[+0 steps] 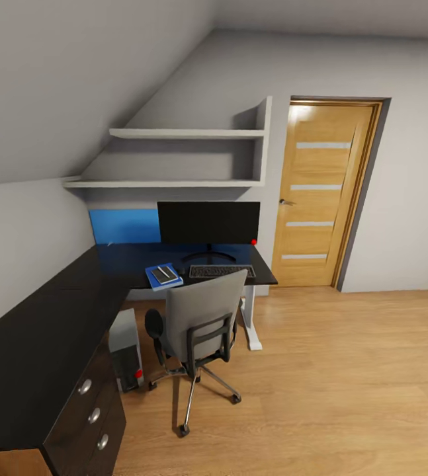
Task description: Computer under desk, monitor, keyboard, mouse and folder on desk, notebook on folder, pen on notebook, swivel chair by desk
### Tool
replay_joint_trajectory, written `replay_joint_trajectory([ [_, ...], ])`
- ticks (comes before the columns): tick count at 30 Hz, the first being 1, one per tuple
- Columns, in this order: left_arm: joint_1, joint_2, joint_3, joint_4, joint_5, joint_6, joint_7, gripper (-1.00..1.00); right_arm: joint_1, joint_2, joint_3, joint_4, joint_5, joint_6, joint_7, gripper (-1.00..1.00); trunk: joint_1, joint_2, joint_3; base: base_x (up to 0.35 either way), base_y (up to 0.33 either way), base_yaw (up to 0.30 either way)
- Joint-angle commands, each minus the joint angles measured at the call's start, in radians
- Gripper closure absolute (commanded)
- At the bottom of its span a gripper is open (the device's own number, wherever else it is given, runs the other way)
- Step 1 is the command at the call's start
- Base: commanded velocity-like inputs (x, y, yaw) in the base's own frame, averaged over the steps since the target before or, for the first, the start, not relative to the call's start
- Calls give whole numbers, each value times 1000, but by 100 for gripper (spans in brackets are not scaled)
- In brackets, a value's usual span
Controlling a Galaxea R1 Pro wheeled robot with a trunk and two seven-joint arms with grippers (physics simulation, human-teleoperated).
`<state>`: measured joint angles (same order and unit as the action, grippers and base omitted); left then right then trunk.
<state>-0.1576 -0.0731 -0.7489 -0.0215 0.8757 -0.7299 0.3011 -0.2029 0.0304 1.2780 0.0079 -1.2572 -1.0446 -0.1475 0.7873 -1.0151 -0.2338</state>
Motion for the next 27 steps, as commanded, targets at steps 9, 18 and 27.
replay_joint_trajectory([
  [9, 0, 2, -7, 0, 0, 5, 13, -100, 6, -4, -3, 0, -2, -3, -42, -100, 0, -1, -15, 0, 0, 133],
  [18, 0, 4, -6, 0, 0, 7, 9, -100, 7, -7, -11, 1, -2, -1, -80, -100, 0, -1, -28, 0, 0, 108],
  [27, 0, 3, -6, -1, 0, 28, 8, -100, 7, -39, -13, -5, -1, 96, -87, -100, 0, -1, -42, 0, 0, 16],
])
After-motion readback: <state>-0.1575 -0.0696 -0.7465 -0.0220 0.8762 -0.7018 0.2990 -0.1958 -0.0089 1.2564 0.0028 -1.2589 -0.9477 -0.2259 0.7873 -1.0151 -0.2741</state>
